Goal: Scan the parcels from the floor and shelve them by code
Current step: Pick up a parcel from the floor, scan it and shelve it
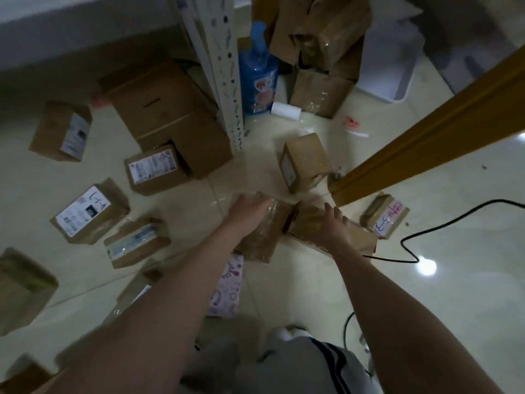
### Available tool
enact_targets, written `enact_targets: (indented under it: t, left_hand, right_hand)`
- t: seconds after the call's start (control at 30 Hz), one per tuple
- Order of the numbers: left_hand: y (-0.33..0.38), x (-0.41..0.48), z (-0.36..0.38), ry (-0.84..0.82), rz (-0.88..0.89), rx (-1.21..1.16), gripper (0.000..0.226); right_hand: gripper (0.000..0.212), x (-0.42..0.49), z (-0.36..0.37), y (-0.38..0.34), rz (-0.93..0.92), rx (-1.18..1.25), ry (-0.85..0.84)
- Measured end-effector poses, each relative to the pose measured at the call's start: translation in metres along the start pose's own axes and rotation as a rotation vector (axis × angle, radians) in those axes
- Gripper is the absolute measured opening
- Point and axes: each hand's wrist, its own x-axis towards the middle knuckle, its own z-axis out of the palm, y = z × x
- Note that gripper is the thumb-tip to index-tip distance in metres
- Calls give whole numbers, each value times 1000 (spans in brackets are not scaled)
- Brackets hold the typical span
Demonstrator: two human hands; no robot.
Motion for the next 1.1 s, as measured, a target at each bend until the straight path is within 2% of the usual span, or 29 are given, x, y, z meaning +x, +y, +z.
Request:
enact_targets:
  t: [0.07, 0.17, 0.27, 0.37, 0.43, 0.5, 0.6, 0.77, 0.83, 0.93, 0.97, 1.03, 1.1]
  left_hand:
    - [-1, 16, 10, 7, 14, 14, 64]
    - [-5, 31, 19, 31, 10, 28, 41]
    - [-11, 34, 19, 36, -12, 18, 32]
    - [-14, 25, 9, 12, 20, 21, 35]
    - [-16, 18, -1, 10, 18, 26, 49]
    - [-13, 3, -12, 15, -3, 31, 50]
    - [-5, -25, -31, 34, -42, 30, 66]
    - [30, -89, -58, 42, -85, 1, 63]
    - [52, -120, -68, 48, -87, -29, 57]
    - [89, -167, -90, 55, -138, -173, 32]
    - [104, -184, -100, 72, -159, -223, 31]
    - [132, -223, -122, 77, -239, -318, 38]
    - [161, -266, -146, 64, -307, -444, 62]
  right_hand:
    - [117, 13, 12, 2, -39, -106, 0]
    - [124, 26, 29, 5, -129, -321, 19]
    - [124, 30, 42, 8, -168, -461, 71]
    - [128, 22, 47, 10, -184, -550, 101]
    - [135, 12, 47, 13, -184, -545, 100]
    - [138, -3, 41, 13, -157, -434, 111]
    - [139, -33, 14, 2, -165, -225, 180]
    - [135, -100, -54, -34, -279, 75, 324]
    - [134, -133, -85, -53, -319, 214, 380]
    - [129, -195, -139, -83, -358, 517, 428]
    - [128, -217, -158, -92, -364, 624, 433]
    - [129, -262, -192, -107, -373, 818, 439]
    - [131, -308, -225, -122, -363, 977, 436]
